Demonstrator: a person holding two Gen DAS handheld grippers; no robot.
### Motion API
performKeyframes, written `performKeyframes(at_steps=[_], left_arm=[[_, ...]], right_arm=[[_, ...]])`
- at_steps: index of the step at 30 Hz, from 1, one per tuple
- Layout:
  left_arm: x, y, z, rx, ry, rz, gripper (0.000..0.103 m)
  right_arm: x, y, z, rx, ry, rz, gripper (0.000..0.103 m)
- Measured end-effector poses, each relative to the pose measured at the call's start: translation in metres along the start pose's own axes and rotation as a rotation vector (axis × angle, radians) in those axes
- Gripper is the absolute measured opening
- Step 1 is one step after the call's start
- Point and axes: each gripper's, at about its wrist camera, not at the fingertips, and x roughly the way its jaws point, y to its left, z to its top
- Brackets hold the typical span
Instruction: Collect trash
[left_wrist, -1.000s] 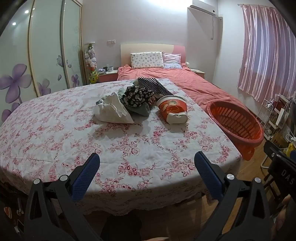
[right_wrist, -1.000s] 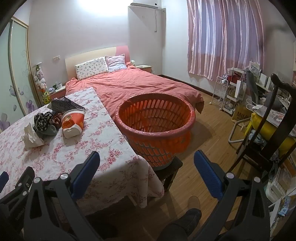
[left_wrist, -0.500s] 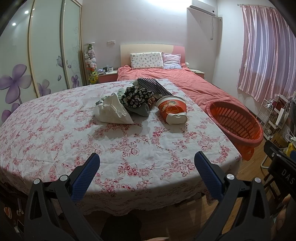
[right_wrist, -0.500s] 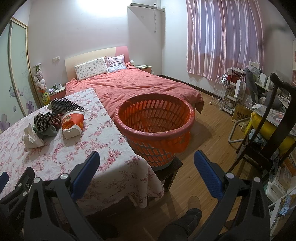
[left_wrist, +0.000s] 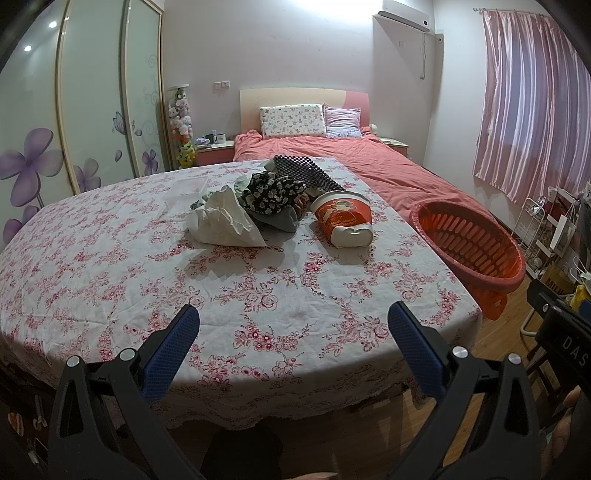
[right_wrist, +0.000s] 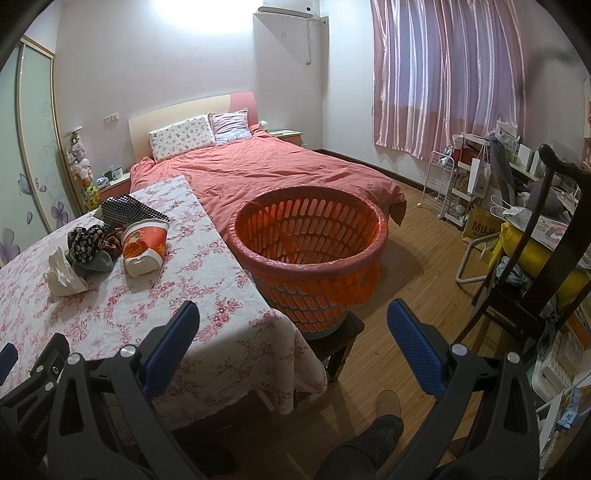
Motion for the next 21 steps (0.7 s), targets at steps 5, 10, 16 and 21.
performKeyframes(at_steps=[5, 10, 16, 21], left_arm=[[0.0, 0.0, 0.0001, 0.0, 0.0, 0.0, 0.101], [0.0, 0.0, 0.0, 0.0, -0.001, 0.0, 0.101], [0.0, 0.0, 0.0, 0.0, -0.001, 0.0, 0.101], [0.0, 0.0, 0.0, 0.0, -0.001, 0.0, 0.101]], right_arm=[[0.0, -0.0004, -0.0001, -0.001, -0.001, 0.001, 0.099], [-0.0004, -0.0011, 0.0, 0.001, -0.001, 0.001, 0.099], [-0.0006, -0.0019, 0.0001, 0.001, -0.001, 0.002, 0.099], [-0.0007, -0.0023, -0.0001, 0.002, -0.001, 0.002, 0.099]])
